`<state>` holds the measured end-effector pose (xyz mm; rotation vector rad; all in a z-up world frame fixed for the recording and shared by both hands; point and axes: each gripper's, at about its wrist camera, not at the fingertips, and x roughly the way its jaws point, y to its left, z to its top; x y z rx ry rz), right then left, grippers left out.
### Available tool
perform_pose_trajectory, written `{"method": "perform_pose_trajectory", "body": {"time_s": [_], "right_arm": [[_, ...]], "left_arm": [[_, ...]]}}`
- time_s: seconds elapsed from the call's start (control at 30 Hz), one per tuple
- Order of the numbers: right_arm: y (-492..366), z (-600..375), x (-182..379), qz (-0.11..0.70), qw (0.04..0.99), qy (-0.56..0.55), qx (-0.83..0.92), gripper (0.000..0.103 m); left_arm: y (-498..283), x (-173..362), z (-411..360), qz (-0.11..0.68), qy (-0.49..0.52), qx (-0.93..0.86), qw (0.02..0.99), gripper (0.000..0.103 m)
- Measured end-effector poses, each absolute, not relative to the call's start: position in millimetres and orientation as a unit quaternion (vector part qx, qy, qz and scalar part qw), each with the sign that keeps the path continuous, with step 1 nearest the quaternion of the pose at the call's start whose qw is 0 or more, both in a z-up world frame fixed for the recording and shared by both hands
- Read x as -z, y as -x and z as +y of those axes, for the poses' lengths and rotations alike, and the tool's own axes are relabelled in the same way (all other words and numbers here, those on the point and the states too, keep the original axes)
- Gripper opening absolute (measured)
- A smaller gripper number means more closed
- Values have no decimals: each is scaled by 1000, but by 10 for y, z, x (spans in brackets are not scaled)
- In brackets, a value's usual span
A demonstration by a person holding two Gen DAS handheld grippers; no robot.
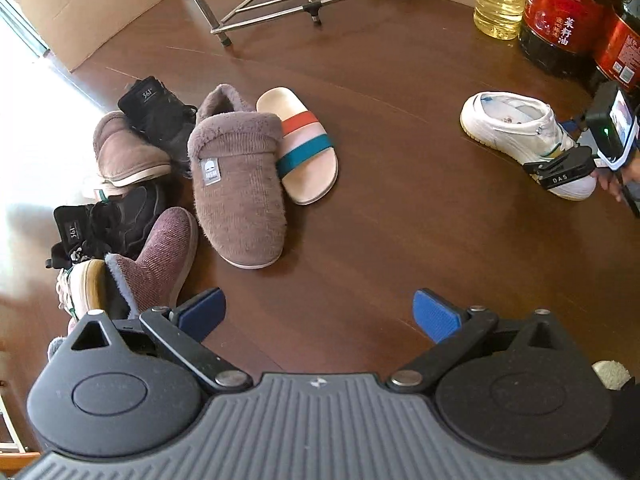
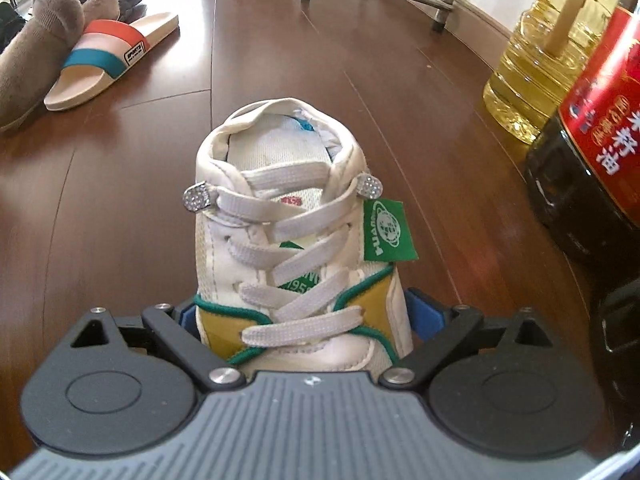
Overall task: Organize scattered shoes
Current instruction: 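Carry the sneaker beside the oil bottles and open the right gripper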
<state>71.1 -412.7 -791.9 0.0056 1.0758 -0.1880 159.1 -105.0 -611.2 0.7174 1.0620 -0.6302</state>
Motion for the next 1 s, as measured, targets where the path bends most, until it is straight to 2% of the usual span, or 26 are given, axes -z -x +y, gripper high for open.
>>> {"method": "perform_pose_trajectory", "body": {"time_s": [0.3,0.4,0.63,1.0], "right_arm": [[-791,-4124,7903,530,842,0,101,97],[-707,-4023,7725,516,846,-1,135,101],[-475,-3842,7236,511,821,-45,251,102],[-266,-3488,6922,500,824,-84,254,102]], "left_arm": [[-1576,6029,-956,465,-329,300,765,102],[-1591,6050,-939,470,-324,309,761,102],[-1623,6100,-955,463,-328,317,760,102],[-1655,6040,-850,466,-311,327,761,102]]}}
